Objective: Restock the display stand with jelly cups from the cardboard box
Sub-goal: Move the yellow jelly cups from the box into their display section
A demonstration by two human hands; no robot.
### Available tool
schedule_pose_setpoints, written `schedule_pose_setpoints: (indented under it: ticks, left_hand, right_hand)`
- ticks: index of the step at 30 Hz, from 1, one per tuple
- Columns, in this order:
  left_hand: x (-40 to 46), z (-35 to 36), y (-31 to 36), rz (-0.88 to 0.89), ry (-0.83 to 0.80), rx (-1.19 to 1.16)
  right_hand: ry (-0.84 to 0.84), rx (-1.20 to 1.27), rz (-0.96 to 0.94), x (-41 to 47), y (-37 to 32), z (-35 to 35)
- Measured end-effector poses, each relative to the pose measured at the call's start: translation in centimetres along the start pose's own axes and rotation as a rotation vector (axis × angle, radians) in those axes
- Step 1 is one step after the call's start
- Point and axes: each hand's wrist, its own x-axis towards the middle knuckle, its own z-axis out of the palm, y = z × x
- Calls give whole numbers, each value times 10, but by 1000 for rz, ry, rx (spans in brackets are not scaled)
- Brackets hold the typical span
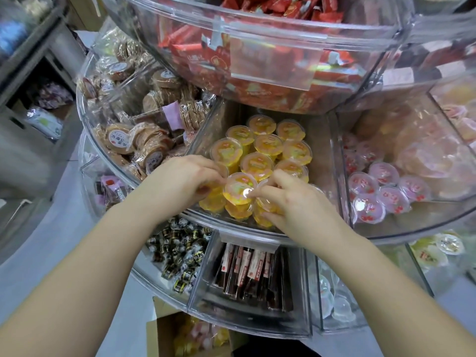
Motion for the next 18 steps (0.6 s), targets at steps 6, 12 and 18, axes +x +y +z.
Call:
schedule_pose_setpoints:
  ticks: [6, 12, 18]
  left_hand:
    - [-4, -3, -1, -62, -86, -29]
    - [0, 5, 9, -169, -36, -56]
    - [-8, 6, 4, -215, -97, 1]
  right_hand:
    - [-33, 82, 17, -3, 6, -3]
    - [111, 165, 84, 11, 3, -12]
    - [-18, 61, 35, 77, 3, -16]
